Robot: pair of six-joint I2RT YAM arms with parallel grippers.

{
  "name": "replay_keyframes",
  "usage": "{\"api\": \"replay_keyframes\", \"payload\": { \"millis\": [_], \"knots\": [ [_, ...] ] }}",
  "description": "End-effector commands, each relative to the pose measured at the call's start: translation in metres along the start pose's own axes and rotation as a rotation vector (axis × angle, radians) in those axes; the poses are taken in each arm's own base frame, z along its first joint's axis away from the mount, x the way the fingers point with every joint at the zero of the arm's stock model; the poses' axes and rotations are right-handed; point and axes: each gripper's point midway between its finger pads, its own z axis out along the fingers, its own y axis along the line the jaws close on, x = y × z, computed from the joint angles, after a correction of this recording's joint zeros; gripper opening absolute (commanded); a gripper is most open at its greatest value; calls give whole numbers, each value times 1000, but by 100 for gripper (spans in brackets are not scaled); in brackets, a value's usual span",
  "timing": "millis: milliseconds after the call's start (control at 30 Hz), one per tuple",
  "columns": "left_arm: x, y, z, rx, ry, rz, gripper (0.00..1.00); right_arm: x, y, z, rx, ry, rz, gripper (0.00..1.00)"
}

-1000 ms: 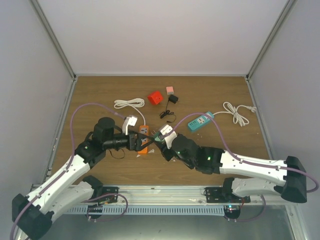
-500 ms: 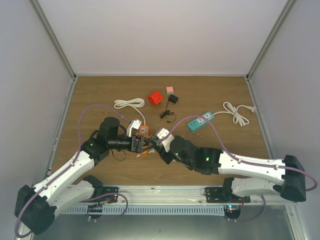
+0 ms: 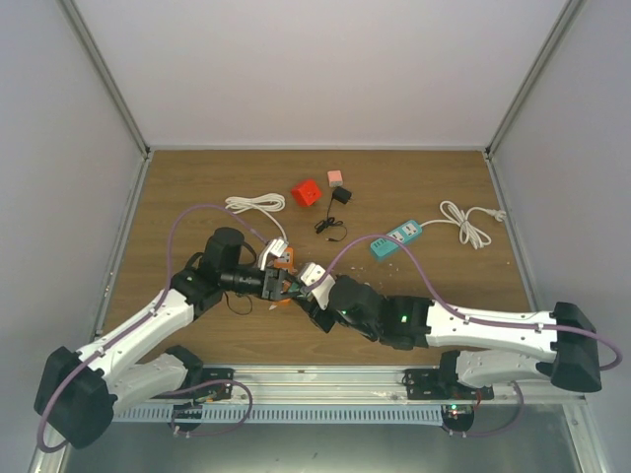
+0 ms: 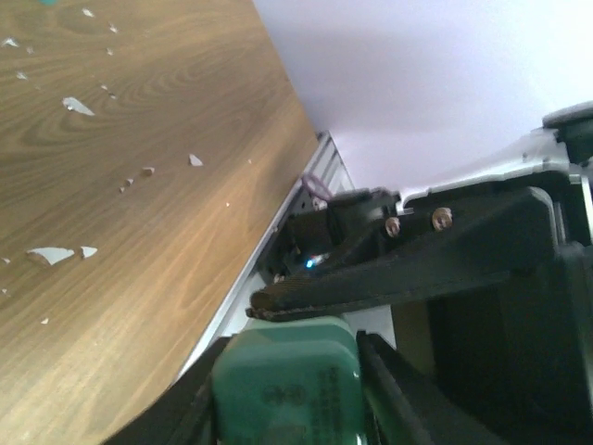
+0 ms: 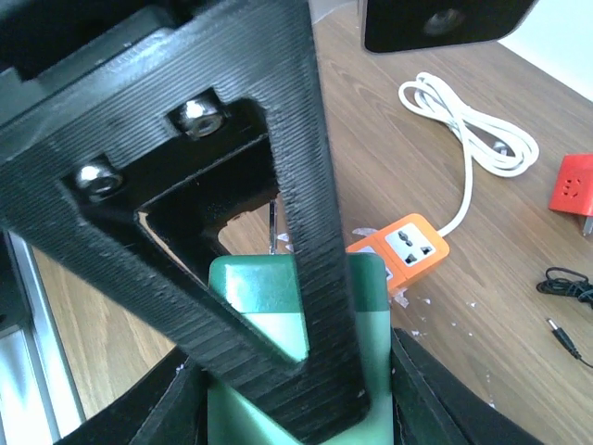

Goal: Insert the plug

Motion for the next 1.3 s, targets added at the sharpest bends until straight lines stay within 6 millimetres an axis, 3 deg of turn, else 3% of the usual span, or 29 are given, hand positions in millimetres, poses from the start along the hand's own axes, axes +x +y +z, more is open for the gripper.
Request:
{"api": "replay_keyframes", "payload": {
  "millis": [0,67,167,200,233,333,367,467,667,833,1000,1267],
  "knots": [
    [-1,-15,-4,44,-2,53,22,-22,-7,-10,38,-74,17,14],
    [-1,-18,-7,39,-13,66,2,-20,-7,-10,41,-72,15,15],
    [-5,-21,-11,26,-43,98,0,-19,-5,-9,30,-72,15,20],
    [-7,-22,-12,22,-57,109,0,-20,-3,-10,19,-77,15,27],
    [-9,-24,-13,22,-68,120,0,-22,-2,-11,7,-86,17,39],
    [-13,-30,-19,25,-111,162,0,-26,3,-18,-42,-125,37,92],
    [-16,-32,-21,18,-130,178,0,-28,4,-21,-66,-145,50,99],
    [-25,-38,-32,-15,-203,233,0,-32,3,-30,-187,-202,124,100],
    [-35,-44,-43,-26,-281,304,0,-27,-21,-55,-536,-325,359,98],
    [-35,-43,-37,6,-271,303,0,-21,-14,-64,-711,-359,426,91],
    [-37,-42,-38,10,-295,296,0,-19,-6,-67,-818,-372,467,87],
    [-42,-46,-42,50,-369,312,0,-25,-11,-62,-798,-384,502,82]
  ]
}}
